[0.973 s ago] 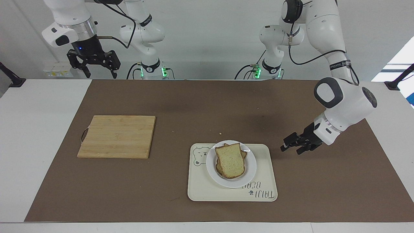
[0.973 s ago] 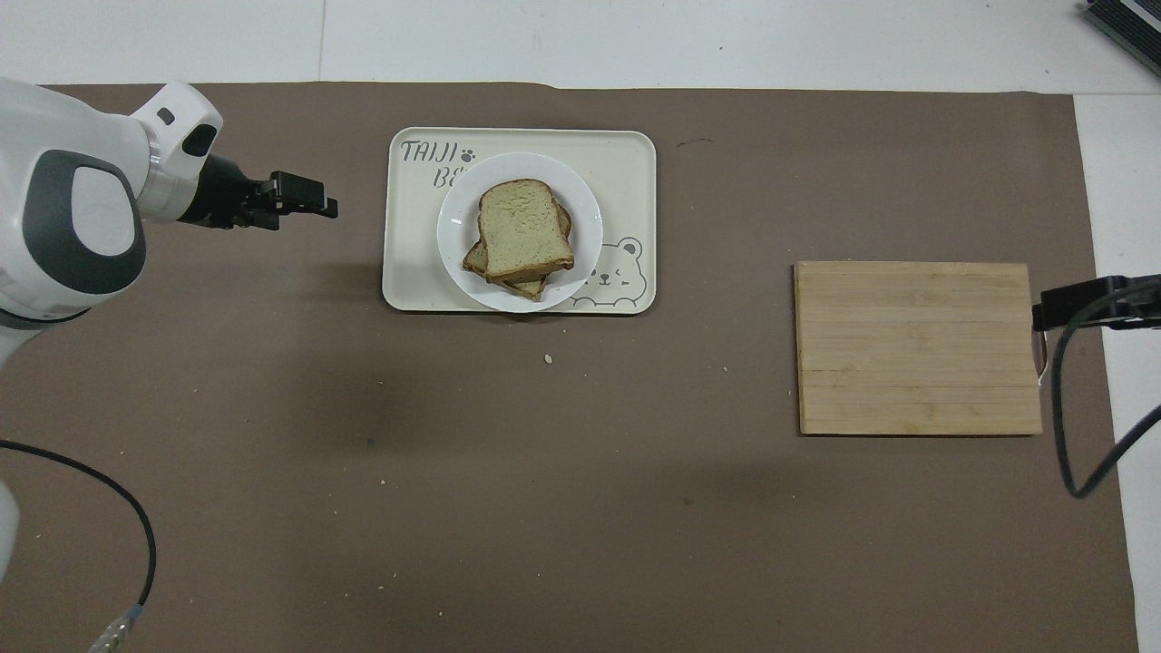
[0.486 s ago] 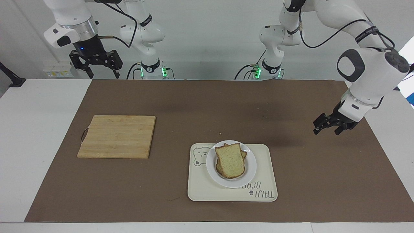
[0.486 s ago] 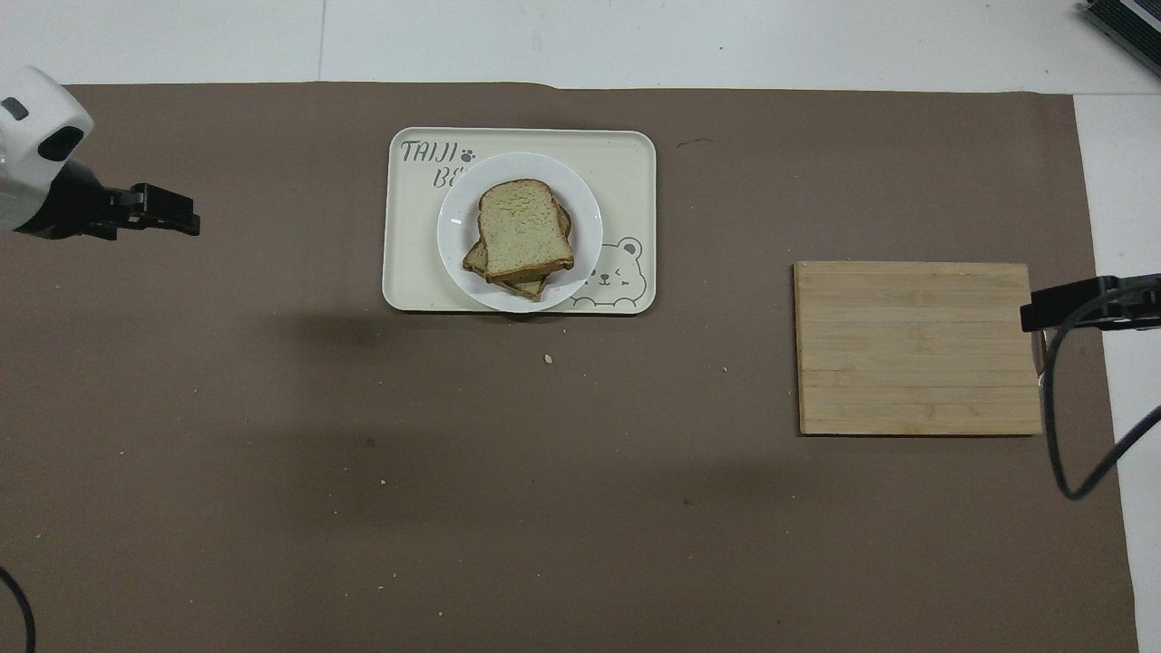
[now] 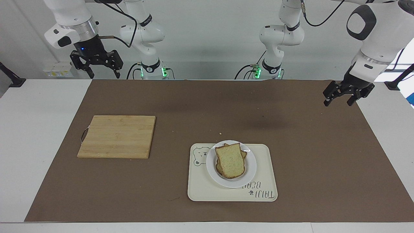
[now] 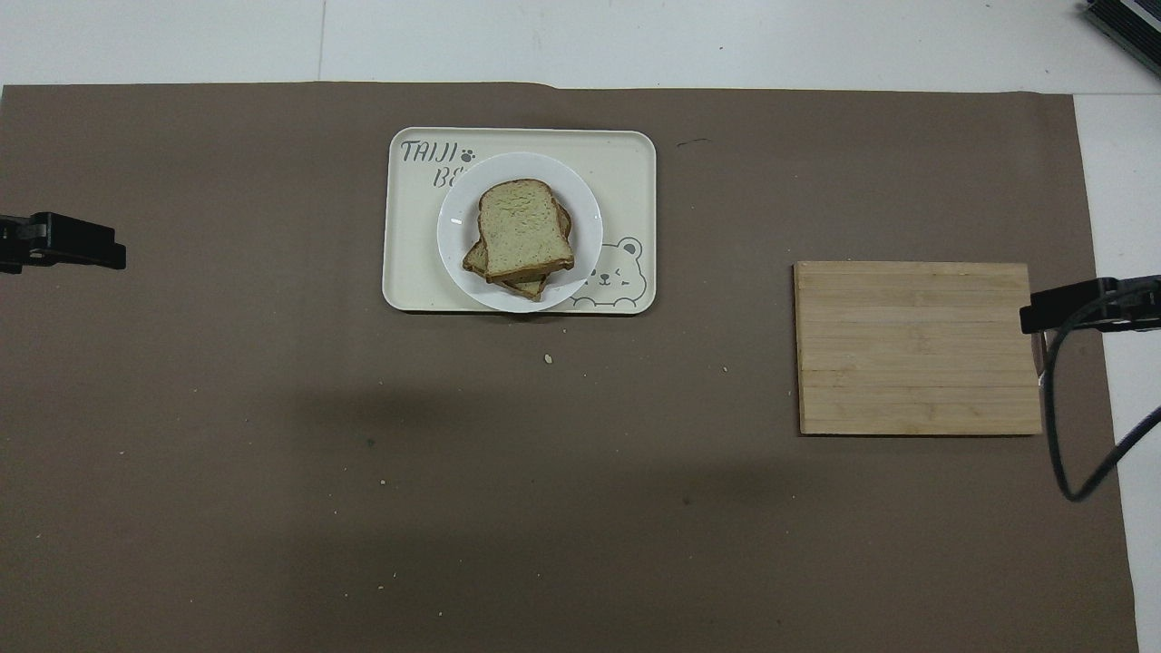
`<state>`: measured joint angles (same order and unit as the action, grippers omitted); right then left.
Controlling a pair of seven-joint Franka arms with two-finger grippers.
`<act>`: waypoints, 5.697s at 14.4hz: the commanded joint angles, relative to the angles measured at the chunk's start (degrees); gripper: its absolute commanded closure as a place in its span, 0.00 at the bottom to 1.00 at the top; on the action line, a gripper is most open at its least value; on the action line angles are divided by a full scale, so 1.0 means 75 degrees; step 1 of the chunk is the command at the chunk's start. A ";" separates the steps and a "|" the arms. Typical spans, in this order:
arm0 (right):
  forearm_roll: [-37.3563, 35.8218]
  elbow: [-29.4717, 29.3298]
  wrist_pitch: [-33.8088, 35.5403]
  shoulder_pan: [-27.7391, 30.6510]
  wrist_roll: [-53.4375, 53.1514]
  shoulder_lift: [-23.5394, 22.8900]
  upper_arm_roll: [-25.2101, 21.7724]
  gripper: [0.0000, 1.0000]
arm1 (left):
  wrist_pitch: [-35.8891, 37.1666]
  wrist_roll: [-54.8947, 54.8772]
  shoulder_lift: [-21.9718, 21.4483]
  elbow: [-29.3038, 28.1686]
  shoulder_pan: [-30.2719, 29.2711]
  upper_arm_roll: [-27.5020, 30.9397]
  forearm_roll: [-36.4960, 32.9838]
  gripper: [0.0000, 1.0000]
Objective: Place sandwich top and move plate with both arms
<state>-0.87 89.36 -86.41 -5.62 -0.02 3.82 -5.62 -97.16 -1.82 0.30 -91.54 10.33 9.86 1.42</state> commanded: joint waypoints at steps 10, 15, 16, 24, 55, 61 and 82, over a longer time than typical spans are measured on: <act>-0.0130 0.0180 0.0131 0.0058 0.0273 0.0170 0.0070 0.00 | 0.0697 -0.0086 -0.0707 -0.0357 0.0263 -0.0002 -0.0365 0.00; -0.0130 0.0168 0.0131 0.0058 0.0273 0.0170 0.0070 0.00 | 0.1013 -0.0097 -0.0719 -0.0322 0.0275 -0.0002 -0.0342 0.00; -0.0130 0.0180 0.0131 0.0058 0.0273 0.0170 0.0070 0.00 | 0.1095 -0.0097 -0.0719 -0.0310 0.0275 -0.0014 -0.0353 0.00; -0.0130 0.0168 0.0131 0.0069 0.0284 0.0170 0.0070 0.00 | 0.1506 -0.0097 -0.0637 -0.0181 -0.1163 -0.1358 -0.0365 0.00; -0.0130 0.0180 0.0131 0.0116 0.0284 0.0170 0.0070 0.00 | 0.1518 -0.0109 -0.0743 -0.0322 -0.1096 -0.1467 -0.0283 0.00; -0.0130 0.0180 0.0131 0.0116 0.0284 0.0170 0.0070 0.00 | 0.1529 -0.0015 -0.0742 -0.0217 -0.1096 -0.1455 -0.0060 0.00; -0.0130 0.0191 0.0131 0.0128 0.0284 0.0170 0.0058 0.00 | 0.1412 -0.0050 -0.0215 0.0159 -0.1084 -0.1479 0.0068 0.00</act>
<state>-1.30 89.54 -85.70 -5.57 0.30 3.97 -5.60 -87.79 -2.10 -0.95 -91.34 2.40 -0.98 2.61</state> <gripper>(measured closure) 0.000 0.000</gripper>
